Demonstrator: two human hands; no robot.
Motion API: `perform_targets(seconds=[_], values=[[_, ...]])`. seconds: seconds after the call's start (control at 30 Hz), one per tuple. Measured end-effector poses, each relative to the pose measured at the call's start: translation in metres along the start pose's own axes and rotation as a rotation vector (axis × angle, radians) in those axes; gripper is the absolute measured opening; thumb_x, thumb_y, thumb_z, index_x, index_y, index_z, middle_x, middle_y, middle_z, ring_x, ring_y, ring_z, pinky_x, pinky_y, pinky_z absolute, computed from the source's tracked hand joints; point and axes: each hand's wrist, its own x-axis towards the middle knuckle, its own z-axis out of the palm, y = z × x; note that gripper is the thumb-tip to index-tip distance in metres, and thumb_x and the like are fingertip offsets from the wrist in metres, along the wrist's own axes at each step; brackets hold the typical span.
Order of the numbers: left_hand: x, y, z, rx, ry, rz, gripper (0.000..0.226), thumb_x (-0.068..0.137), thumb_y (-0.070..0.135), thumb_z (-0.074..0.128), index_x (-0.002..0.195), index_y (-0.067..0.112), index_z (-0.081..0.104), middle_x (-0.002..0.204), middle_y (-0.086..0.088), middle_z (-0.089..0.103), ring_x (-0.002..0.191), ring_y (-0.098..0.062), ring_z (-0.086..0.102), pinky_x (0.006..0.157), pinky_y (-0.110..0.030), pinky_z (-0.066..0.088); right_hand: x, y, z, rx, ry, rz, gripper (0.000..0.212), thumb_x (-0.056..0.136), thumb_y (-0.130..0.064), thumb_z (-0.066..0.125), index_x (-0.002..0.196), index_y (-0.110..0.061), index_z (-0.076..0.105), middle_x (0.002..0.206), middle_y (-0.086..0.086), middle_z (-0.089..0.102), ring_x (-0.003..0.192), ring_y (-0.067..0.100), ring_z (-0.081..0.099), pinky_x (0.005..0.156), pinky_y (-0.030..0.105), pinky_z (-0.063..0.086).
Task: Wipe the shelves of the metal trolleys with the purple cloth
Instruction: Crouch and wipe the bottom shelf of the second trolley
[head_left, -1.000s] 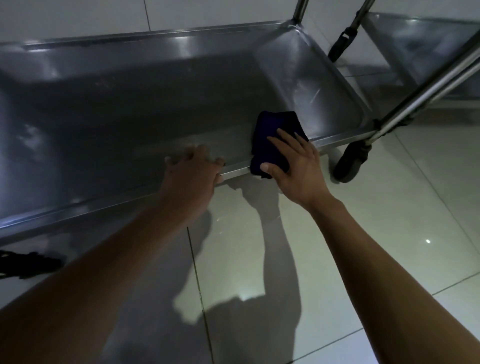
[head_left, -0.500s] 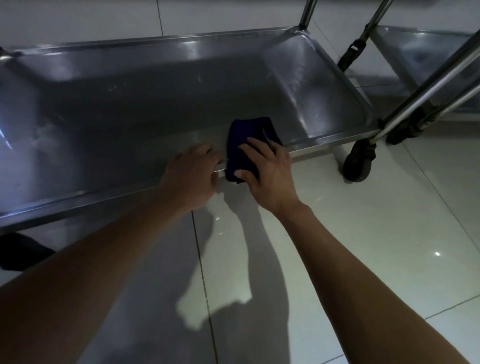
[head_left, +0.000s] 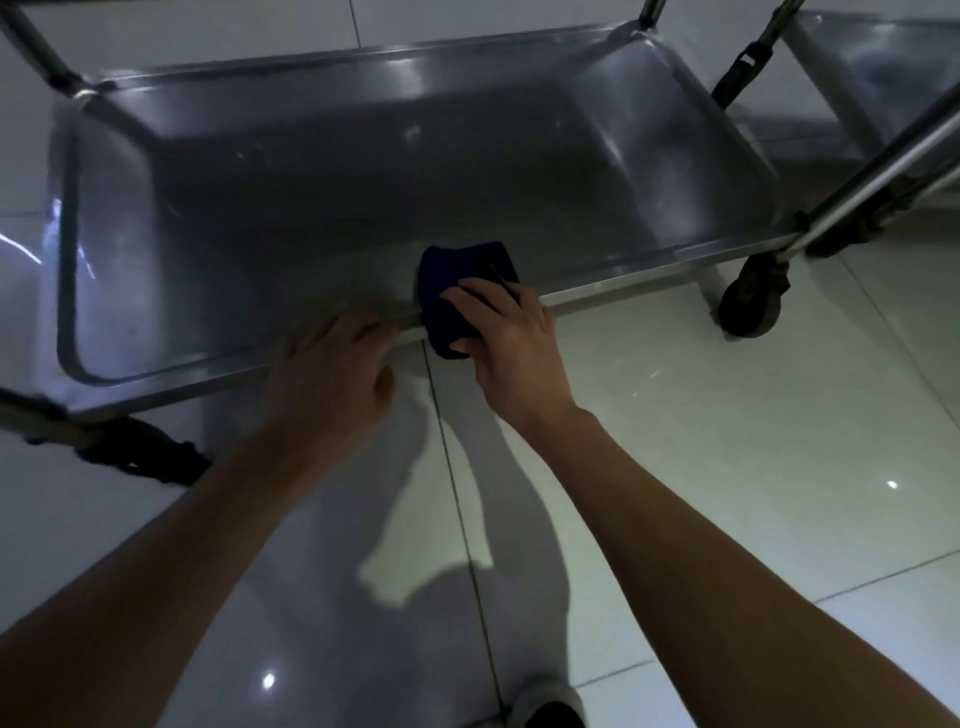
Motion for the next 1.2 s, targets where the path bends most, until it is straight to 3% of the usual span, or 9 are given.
perform_targets(seconds=[0.2,0.4,0.5,0.83,1.2], values=[[-0.076,0.02,-0.071,-0.044,-0.302,-0.017,0.049,0.099,0.039,0.045,0.146,0.026,0.044,0.147,-0.003,0.049,0.132,-0.028,0.047,0.104,-0.049,0.04,-0.051,-0.047,-0.063,0.036,-0.156,0.098,0.052,0.092,-0.013,0.062,0.142,-0.022,0.054,0.147,0.001,0.051,0.13,0.033,0.043,0.097,0.045,0.041],[-0.127,0.053,-0.191,-0.063,-0.394,0.004,0.032,0.101,0.037,0.041,0.121,0.019,0.058,0.113,-0.005,0.059,0.103,-0.026,0.056,0.08,-0.041,0.044,-0.106,-0.101,-0.18,0.095,-0.238,0.188,0.051,0.093,-0.014,0.063,0.142,-0.022,0.054,0.146,0.001,0.052,0.124,0.036,0.046,0.095,0.047,0.042],[-0.139,0.076,-0.264,-0.062,-0.444,-0.006,0.038,0.101,0.039,0.043,0.13,0.019,0.057,0.122,-0.005,0.059,0.109,-0.026,0.057,0.089,-0.043,0.048,-0.126,-0.127,-0.255,0.127,-0.265,0.248,0.05,0.094,-0.014,0.063,0.142,-0.021,0.054,0.147,0.001,0.052,0.123,0.036,0.046,0.096,0.049,0.043],[-0.163,0.167,-0.495,-0.18,-0.484,0.127,0.042,0.102,0.037,0.044,0.141,0.021,0.053,0.133,-0.002,0.058,0.117,-0.023,0.056,0.096,-0.044,0.048,-0.182,-0.196,-0.504,0.2,-0.258,0.357,0.045,0.096,-0.016,0.063,0.141,-0.019,0.055,0.145,-0.001,0.054,0.119,0.032,0.048,0.096,0.048,0.044],[-0.093,0.291,-0.643,-0.198,-0.377,0.205,0.043,0.101,0.037,0.05,0.143,0.028,0.049,0.139,0.005,0.057,0.121,-0.018,0.057,0.096,-0.037,0.045,-0.175,-0.16,-0.71,0.291,-0.131,0.464,0.045,0.097,-0.017,0.062,0.142,-0.018,0.055,0.148,0.0,0.052,0.125,0.032,0.044,0.104,0.046,0.037]])
